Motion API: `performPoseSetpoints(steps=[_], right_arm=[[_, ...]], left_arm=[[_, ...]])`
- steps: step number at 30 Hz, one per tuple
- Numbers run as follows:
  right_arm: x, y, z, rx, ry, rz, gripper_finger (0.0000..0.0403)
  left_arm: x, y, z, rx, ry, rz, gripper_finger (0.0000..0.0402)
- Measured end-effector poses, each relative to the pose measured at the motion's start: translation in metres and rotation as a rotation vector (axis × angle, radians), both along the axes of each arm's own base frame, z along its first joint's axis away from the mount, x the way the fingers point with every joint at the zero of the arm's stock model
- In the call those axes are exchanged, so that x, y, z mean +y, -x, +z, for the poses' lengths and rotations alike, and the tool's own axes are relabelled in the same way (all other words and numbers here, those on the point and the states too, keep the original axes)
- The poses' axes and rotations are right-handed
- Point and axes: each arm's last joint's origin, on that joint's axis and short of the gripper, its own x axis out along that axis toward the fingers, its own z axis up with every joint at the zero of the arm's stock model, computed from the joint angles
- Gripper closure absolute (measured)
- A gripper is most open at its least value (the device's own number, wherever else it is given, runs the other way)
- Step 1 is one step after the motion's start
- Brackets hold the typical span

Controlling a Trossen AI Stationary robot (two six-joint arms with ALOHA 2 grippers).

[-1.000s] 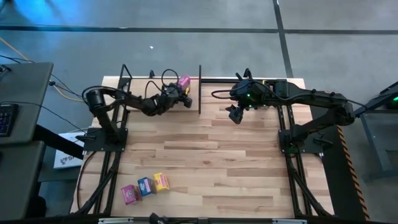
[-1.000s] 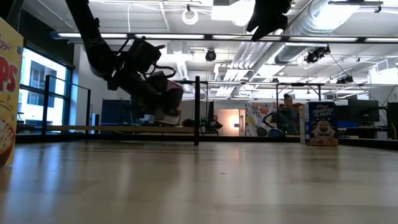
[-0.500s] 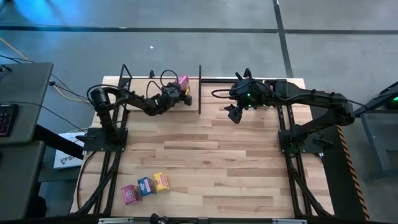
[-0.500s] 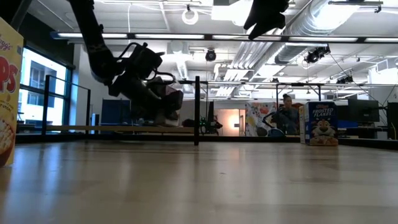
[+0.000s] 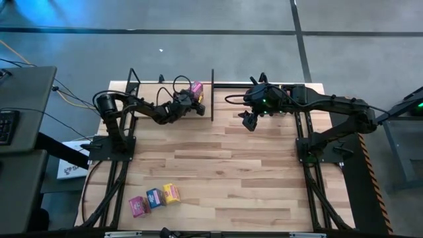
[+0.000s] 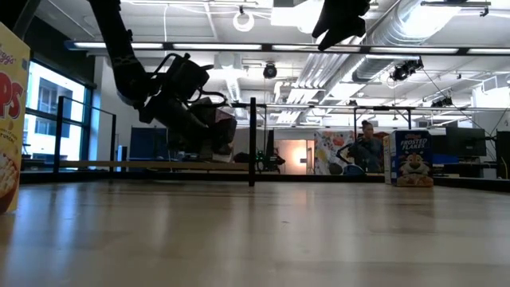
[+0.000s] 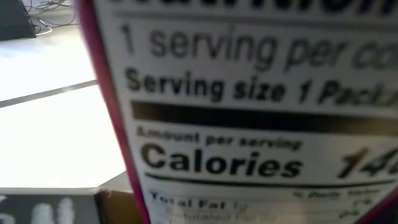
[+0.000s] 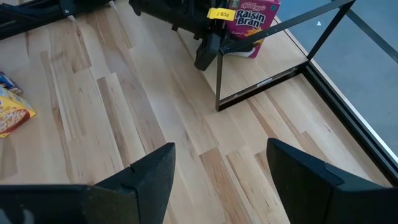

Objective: Stack cereal on shelf
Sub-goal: Put the top purple cereal box on the shelf

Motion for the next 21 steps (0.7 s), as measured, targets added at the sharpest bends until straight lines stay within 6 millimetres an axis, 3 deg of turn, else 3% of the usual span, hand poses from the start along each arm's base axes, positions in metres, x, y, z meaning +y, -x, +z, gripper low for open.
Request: performPoseSetpoints(steps=[4,14,21], right_arm=[[0.000,0.000,0.000,0.000,0.000,0.000,0.0162],[0.000,0.000,0.000,0.000,0.000,0.000,0.0162],[0.000,0.000,0.000,0.000,0.000,0.000,0.0162]], left_arm=[[0.000,0.000,0.000,0.004,0.002,0.000,0.0200],[0.000,0.001,-0.002,0.011,0.007,-0.004,0.0127],[-0.002,0.001,0.008,-0.012,0.012,-0.035,0.0095]])
